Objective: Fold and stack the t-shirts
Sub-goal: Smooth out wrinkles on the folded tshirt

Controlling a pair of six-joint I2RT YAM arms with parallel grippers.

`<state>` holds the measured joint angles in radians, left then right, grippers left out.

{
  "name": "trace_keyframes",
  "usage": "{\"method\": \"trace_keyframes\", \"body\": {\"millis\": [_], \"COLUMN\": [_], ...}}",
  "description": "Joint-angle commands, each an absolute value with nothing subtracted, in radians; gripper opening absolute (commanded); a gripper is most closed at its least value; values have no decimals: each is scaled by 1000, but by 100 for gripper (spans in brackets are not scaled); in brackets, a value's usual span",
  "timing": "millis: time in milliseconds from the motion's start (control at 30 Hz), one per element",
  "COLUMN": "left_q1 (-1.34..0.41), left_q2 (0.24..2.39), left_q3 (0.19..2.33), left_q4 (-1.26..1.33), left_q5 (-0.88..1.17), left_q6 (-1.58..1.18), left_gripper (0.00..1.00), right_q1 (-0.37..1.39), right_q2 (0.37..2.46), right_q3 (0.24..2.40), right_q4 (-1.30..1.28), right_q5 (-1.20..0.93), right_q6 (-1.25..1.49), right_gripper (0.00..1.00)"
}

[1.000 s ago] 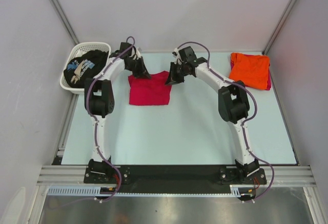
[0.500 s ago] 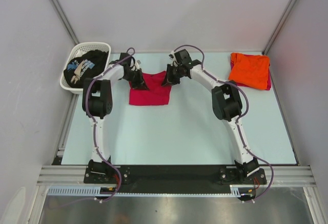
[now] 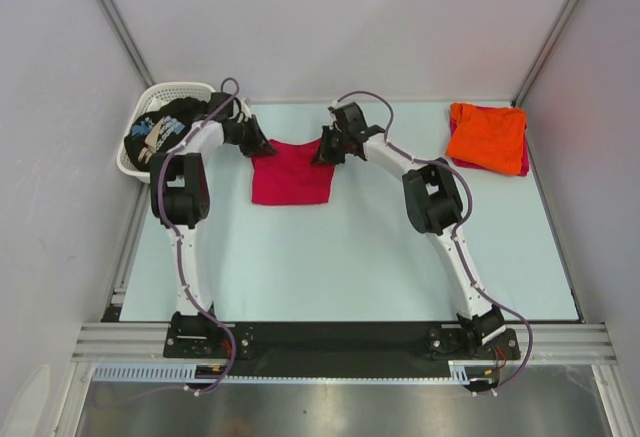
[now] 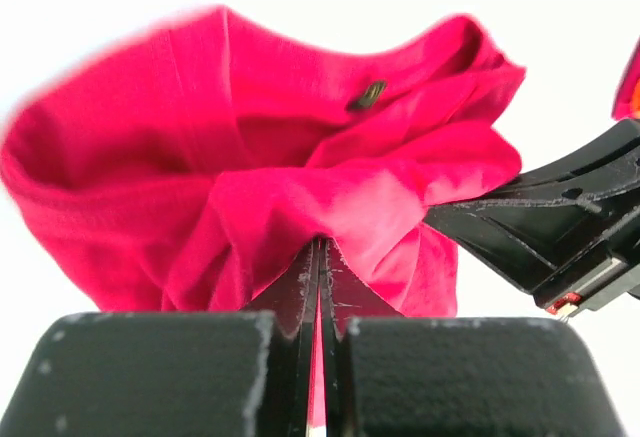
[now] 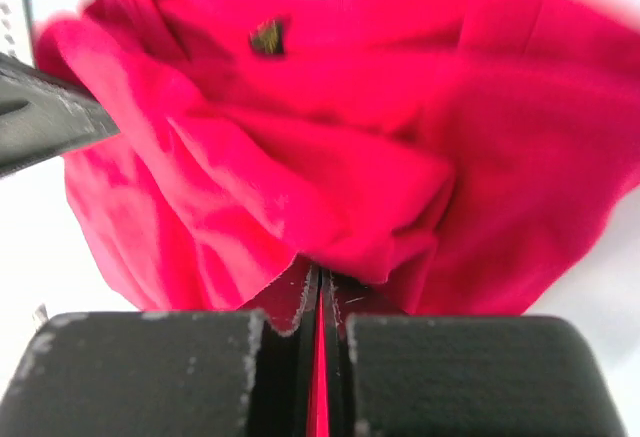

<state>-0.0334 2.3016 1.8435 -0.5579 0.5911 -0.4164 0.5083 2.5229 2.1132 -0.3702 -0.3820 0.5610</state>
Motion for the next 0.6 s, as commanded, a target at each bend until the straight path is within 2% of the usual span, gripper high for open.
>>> {"method": "trace_keyframes", "body": {"millis": [0, 267, 467, 567], "left_q1": [-20, -3, 28, 37], "left_q2": [2348, 2491, 2488, 2474], "left_q3": [1899, 1993, 1980, 1953], "left_q4": [-479, -494, -528, -508], "left_q5": [669, 735, 701, 751], "left_q6": [-477, -568, -554, -555], "left_gripper": [0, 0, 0, 0], "right_q1": [476, 401, 379, 383], "right_q2": [2549, 2655, 2689, 2640], "right_q3": [2236, 2348, 2333, 2289], "right_q4": [-302, -321, -339, -302], "right_q5": [-334, -307, -344, -356], "right_q6": [591, 658, 699, 695], "right_gripper": [0, 0, 0, 0]}}
